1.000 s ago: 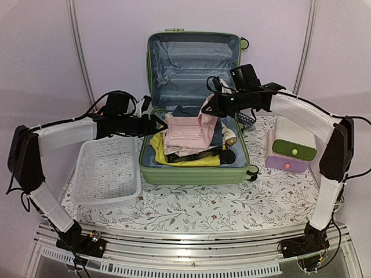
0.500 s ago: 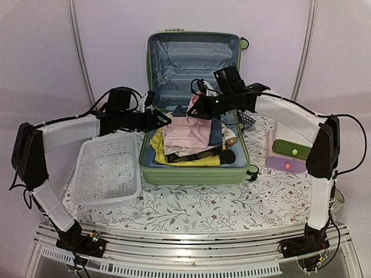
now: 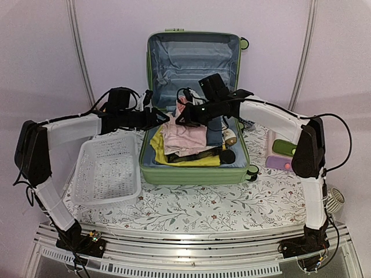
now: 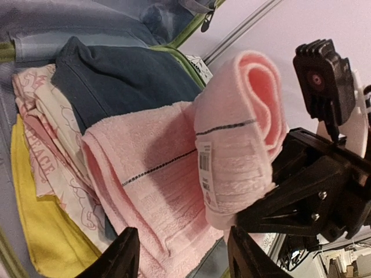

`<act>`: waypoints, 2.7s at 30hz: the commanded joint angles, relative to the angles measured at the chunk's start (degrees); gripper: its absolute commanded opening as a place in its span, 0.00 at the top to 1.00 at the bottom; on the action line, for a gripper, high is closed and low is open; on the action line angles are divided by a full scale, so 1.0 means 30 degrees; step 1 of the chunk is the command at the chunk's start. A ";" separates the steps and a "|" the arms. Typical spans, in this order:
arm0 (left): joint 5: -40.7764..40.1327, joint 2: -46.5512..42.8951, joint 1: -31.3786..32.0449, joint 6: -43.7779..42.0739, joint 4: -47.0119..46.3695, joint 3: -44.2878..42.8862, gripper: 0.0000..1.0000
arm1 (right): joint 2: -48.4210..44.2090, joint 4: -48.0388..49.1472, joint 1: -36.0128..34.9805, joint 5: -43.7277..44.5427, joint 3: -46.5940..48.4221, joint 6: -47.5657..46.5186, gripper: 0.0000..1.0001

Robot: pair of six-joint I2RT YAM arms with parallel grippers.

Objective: Open, take out, and arrange the luggage
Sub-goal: Adjust the clothes in the opened luggage.

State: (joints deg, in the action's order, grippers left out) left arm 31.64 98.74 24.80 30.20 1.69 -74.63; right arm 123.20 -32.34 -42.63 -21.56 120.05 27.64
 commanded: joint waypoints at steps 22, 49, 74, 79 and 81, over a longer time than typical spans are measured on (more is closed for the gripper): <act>-0.0518 0.1178 -0.0083 -0.1362 0.0306 -0.1735 0.35 | -0.4986 0.2784 0.0431 0.2981 -0.5249 -0.0293 0.41; -0.1513 0.6256 0.1310 -0.3399 0.7552 -0.9897 0.97 | -0.7352 0.3009 0.2287 0.3855 -0.9399 -0.0878 0.44; 0.0037 0.5510 -0.0018 -0.1620 0.5316 -0.5148 0.75 | -0.4669 1.0077 0.2635 -0.2960 -1.3428 0.4168 0.39; -0.0110 0.3898 -0.0022 -0.1344 0.4240 -0.3832 0.51 | -0.4912 1.1572 0.2402 -0.3390 -1.3963 0.5059 0.41; -0.0116 0.2933 -0.0033 -0.1109 0.3345 -0.3004 0.46 | -0.5061 1.1331 0.2279 -0.3090 -1.3790 0.4809 0.40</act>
State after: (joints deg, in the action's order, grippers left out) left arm 31.09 113.95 24.95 25.78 16.08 -87.74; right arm 108.14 -2.42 -34.83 -30.37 78.43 40.73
